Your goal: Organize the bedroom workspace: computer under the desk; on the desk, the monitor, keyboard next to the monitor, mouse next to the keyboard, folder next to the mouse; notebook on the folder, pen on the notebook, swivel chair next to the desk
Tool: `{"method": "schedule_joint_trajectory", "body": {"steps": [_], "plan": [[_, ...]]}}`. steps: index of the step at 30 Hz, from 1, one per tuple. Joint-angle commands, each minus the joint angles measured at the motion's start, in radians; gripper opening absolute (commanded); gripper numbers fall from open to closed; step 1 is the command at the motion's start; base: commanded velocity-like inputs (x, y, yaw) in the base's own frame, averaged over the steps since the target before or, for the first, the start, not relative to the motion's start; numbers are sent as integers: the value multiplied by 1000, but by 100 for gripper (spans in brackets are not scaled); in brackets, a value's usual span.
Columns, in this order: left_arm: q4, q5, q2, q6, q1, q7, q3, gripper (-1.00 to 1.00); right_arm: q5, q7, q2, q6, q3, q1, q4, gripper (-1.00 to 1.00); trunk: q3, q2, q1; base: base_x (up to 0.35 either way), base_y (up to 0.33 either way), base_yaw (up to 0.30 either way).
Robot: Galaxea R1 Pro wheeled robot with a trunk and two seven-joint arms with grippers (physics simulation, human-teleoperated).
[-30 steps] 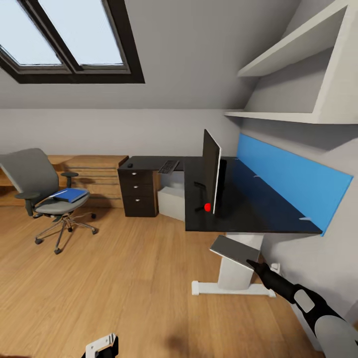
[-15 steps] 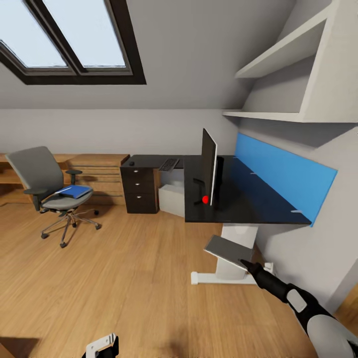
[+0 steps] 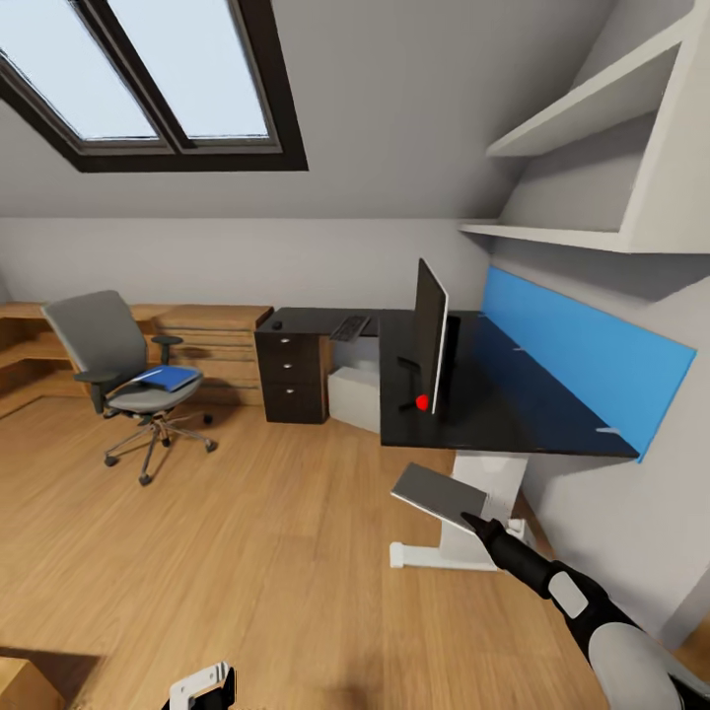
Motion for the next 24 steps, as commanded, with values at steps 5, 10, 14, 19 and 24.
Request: {"method": "schedule_joint_trajectory", "body": {"steps": [5, 10, 14, 19, 24], "plan": [[1, 6, 0, -3, -1, 0, 0, 100, -6, 1, 12, -18, -3, -1, 1, -100, 12, 35, -19, 0, 0, 241], [1, 6, 0, -2, -1, 1, 0, 100, -5, -1, 15, -27, -2, 0, 2, -100, 24, 70, -39, 0, 0, 249], [1, 6, 0, -1, -1, 2, 0, 100, 5, -6, 29, -43, -2, -1, 2, -100, 34, 98, -54, 0, 0, 251], [2, 6, -1, -1, -1, 2, 1, 100, 32, -12, 48, -77, -2, 0, 1, -100, 47, 133, -73, 0, 0, 250], [21, 6, -2, -1, -1, 2, 0, 100, 69, -25, 72, -123, -3, 0, 2, -100, 60, 168, -92, 0, 0, 181]]}}
